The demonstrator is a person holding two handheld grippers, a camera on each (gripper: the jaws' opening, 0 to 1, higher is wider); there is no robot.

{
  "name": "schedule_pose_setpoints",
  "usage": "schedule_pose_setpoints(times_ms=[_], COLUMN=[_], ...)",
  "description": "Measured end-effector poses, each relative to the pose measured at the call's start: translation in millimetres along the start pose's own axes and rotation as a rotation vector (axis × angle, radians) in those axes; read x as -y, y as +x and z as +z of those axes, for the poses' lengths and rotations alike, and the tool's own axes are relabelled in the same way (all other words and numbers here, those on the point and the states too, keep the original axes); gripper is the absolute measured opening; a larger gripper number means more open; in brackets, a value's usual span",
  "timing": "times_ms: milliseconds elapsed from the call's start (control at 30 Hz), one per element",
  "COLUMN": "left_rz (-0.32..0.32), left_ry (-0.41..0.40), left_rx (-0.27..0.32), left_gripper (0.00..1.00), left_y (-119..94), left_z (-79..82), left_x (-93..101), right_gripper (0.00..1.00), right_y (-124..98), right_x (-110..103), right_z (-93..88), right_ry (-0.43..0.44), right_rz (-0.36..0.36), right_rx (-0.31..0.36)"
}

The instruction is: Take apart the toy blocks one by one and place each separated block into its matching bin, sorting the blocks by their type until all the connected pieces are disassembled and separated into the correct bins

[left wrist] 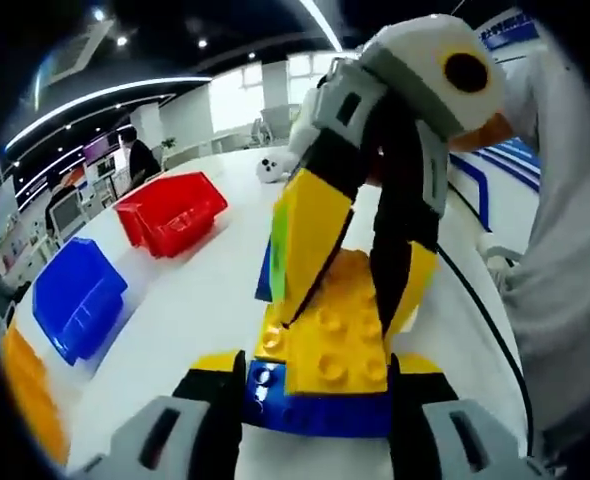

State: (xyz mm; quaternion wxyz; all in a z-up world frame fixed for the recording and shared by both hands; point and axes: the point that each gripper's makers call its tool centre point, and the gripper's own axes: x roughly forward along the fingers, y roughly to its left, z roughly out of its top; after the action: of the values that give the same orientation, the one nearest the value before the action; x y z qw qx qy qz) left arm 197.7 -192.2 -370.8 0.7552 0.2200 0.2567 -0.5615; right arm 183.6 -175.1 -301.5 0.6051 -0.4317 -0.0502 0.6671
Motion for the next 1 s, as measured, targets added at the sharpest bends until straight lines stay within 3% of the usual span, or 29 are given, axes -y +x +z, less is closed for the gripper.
schedule_pose_setpoints(times_ms=[233, 533, 667, 767, 833, 867, 900, 933, 1000], left_rz=[0.019, 0.084, 0.093, 0.106, 0.117, 0.117, 0.094, 0.054, 0.089], left_ry=[-0.014, 0.013, -0.054, -0.169, -0.333, -0.419, -0.561, -0.65, -0.744], left_rx=[0.032, 0.043, 0.072, 0.147, 0.294, 0.329, 0.362, 0.383, 0.471], left_gripper=[0.58, 0.58, 0.69, 0.71, 0.68, 0.62, 0.58, 0.55, 0.56], left_y=[-0.7, -3.1, -6.7, -13.7, -23.7, -25.7, -26.1, -25.5, -25.5], left_z=[3.2, 8.3, 8.5, 18.7, 44.5, 50.2, 56.2, 61.9, 73.8], left_x=[-2.4, -15.0, -18.1, -21.5, -27.3, -29.4, -28.5, -24.0, -30.3], right_gripper=[0.23, 0.24, 0.24, 0.24, 0.24, 0.24, 0.24, 0.24, 0.24], right_y=[-25.1, -41.4, -42.9, -49.9, -53.7, -54.8, -54.8, -54.4, -52.7], right_x=[32.0, 47.0, 53.1, 66.0, 72.6, 75.5, 77.5, 79.7, 83.0], right_z=[-20.8, -41.6, -48.1, -52.7, -50.1, -48.1, -45.8, -44.9, -40.5], right_ry=[0.496, 0.897, 1.091, 1.219, 1.218, 1.192, 1.159, 1.128, 1.049], right_rz=[-0.074, -0.137, -0.169, -0.242, -0.293, -0.324, -0.358, -0.393, -0.462], right_rx=[0.2, 0.353, 0.434, 0.532, 0.569, 0.57, 0.558, 0.538, 0.498])
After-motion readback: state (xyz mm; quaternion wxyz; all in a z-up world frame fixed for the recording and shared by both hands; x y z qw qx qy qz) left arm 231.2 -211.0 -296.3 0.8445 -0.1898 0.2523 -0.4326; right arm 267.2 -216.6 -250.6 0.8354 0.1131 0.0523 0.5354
